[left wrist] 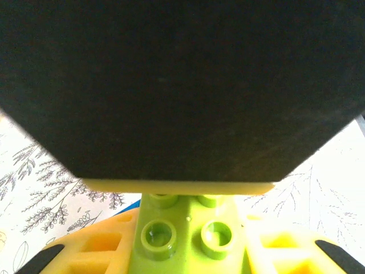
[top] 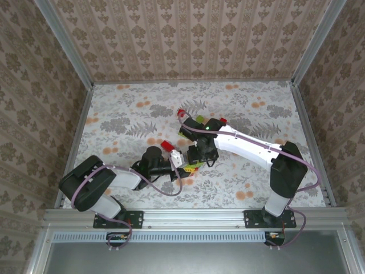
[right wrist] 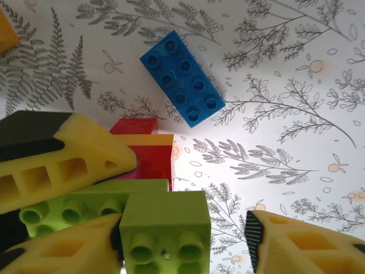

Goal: Assemble a carrot with lego

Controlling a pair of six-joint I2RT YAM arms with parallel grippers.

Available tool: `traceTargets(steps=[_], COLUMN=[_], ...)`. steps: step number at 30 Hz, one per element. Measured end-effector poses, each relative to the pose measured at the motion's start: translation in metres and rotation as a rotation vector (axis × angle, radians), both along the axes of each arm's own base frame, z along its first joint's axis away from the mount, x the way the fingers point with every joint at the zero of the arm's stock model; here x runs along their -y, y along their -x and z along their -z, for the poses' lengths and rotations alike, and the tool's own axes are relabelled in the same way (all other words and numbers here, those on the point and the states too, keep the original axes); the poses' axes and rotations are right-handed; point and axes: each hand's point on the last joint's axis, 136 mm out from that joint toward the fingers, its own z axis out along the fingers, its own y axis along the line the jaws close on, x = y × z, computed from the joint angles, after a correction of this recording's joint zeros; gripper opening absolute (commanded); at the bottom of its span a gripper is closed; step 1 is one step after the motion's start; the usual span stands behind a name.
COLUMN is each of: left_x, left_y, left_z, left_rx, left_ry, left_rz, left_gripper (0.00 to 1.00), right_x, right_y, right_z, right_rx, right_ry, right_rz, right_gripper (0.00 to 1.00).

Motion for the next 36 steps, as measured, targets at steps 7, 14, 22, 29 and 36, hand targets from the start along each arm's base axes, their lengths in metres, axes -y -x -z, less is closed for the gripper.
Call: traceTargets(steps=[7, 14, 22, 29, 36], left_x=[0.004, 0.005, -0.001, -0.002, -0.002], left_y=[0.009, 0.009, 0.014, 0.010, 0.008], left_z=[0.000, 0.002, 0.028, 0.030, 0.030], left_rx=[0.005, -0.001, -0.084, -0.078, -0.077], left_ry=[0.002, -0.005, -0.092, -0.102, -0.104], left_rz=[0.043, 0.049, 0.049, 0.025, 0.013], left_gripper=[0.34, 0.42, 0.55, 0.72, 0.91], right_x=[-0.001, 0.013, 0.043, 0.062, 0.071], right_y=[-0.011, -0.014, 0.000, 0.016, 0.037], right_z=[-0.034, -0.086, -0.075, -0.049, -0.027], right_rx=[0.103, 0.238, 0.243, 0.195, 0.158], right_ry=[-0.056, -0.115, -0.056, 0.000, -0.017], right_rz=[-0.003, 0.010, 0.031, 0.031, 0.040], right_gripper=[0.68, 0.67, 0.66, 0.66, 0.65])
